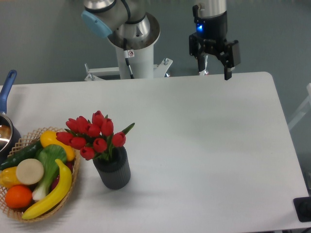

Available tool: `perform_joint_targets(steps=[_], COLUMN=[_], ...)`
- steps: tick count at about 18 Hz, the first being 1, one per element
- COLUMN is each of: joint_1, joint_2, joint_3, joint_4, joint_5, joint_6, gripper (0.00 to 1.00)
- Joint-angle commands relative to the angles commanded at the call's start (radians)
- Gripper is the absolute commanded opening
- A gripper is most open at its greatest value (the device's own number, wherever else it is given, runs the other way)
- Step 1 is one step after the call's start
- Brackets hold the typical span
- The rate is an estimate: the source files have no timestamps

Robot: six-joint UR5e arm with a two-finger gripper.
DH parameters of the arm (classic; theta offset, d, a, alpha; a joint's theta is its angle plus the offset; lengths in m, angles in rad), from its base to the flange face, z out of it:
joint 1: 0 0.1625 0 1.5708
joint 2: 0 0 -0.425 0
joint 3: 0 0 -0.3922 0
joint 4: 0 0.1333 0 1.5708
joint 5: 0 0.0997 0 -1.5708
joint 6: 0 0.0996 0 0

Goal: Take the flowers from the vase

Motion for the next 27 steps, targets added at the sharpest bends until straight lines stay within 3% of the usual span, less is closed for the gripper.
perform_joint_targets(steps=[12,17,21,27], joint_1=[-0.009,-0.060,-0.063,-0.080], joint_2=[-0.031,-0.067,-0.081,-0.090], joint_3=[-0.057,-0.061,-0.084,-0.152], joint_4=[0.017,0.020,0.031,0.090], joint_5=[-0.018,-0.167,-0.250,-0.360], joint_6=[-0.058,-0.236,-0.236,-0.229], gripper=[1.00,1.00,1.00,1.00])
